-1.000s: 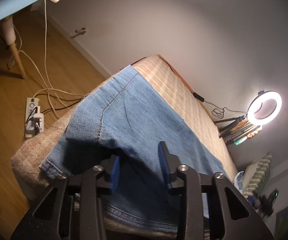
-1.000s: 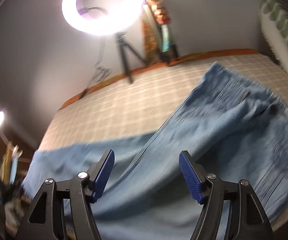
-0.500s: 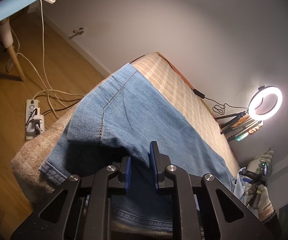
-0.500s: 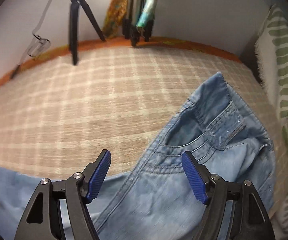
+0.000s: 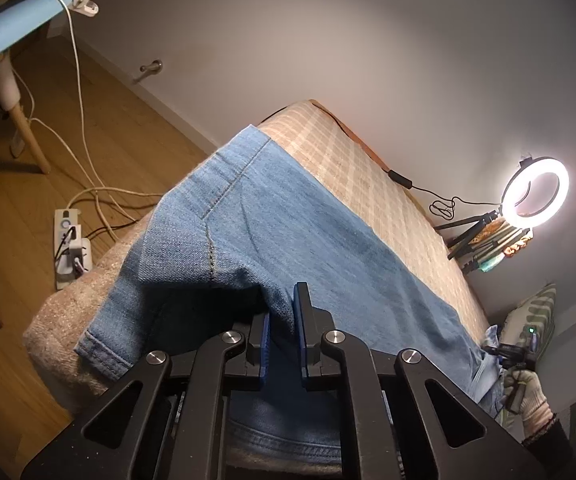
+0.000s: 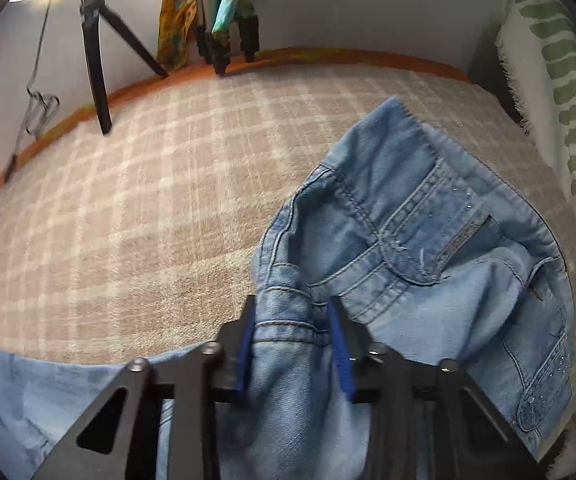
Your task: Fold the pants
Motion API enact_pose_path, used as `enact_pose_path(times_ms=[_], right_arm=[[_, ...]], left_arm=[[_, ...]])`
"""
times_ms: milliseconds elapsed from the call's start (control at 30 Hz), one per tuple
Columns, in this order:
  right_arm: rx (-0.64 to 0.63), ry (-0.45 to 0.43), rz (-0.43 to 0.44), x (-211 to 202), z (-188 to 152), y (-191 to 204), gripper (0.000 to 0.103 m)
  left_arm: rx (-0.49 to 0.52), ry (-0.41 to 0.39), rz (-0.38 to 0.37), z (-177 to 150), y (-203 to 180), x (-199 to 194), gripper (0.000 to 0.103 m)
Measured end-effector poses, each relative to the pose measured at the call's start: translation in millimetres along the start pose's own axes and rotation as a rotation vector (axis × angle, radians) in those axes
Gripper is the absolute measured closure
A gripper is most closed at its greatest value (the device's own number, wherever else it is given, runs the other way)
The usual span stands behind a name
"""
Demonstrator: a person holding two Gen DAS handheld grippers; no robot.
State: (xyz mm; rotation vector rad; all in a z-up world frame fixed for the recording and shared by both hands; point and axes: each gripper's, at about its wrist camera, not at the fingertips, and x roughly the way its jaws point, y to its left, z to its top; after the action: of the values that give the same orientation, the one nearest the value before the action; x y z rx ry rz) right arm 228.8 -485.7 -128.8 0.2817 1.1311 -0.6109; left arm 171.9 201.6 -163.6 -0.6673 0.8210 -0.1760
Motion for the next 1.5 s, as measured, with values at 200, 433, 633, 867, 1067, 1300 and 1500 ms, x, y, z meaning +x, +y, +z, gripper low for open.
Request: enact_pose_path(times_ms=[200,433,633,867,1067,1300,1500], right_arm=[[0.155,-0.183,0.239,-65.3,-24.9,-57.0,0.085],[0.349,-0.315,0.433,-96.4,-122.8,-128.6,0.084],[0.450,-0.262,0.461,-64.2,-171.3,-157.5,0.061],[0.465,-0.267,0.449,-68.1,-155.8,-170.2,0.043],[0.427,-0.209,0.393,-55.9,-136.3,-160.6,0.069],[0.432,-0.190,0.382,-54.5,-144.4,-177.6,0.073],[0.394,-0.180,0.351,-52.3,-139.5,-171.5,0.075]], left_arm=[[-0.003,-0.014,0.002,0.1,3.4,-4.0,0.096],[-0.016,-0.021,-0.011,-3.1,7.8,-8.2,0.097],[-0.023,-0.016,-0.022,-4.9,8.5,-9.5,0.097],[-0.043,-0.010,-0.037,-3.9,10.1,-12.3,0.097],[-0.066,0.005,-0.018,4.7,12.1,-10.4,0.083],[-0.157,-0.028,-0.035,10.6,28.9,-14.8,0.083],[-0.121,-0.055,0.017,10.1,28.3,-13.0,0.086]])
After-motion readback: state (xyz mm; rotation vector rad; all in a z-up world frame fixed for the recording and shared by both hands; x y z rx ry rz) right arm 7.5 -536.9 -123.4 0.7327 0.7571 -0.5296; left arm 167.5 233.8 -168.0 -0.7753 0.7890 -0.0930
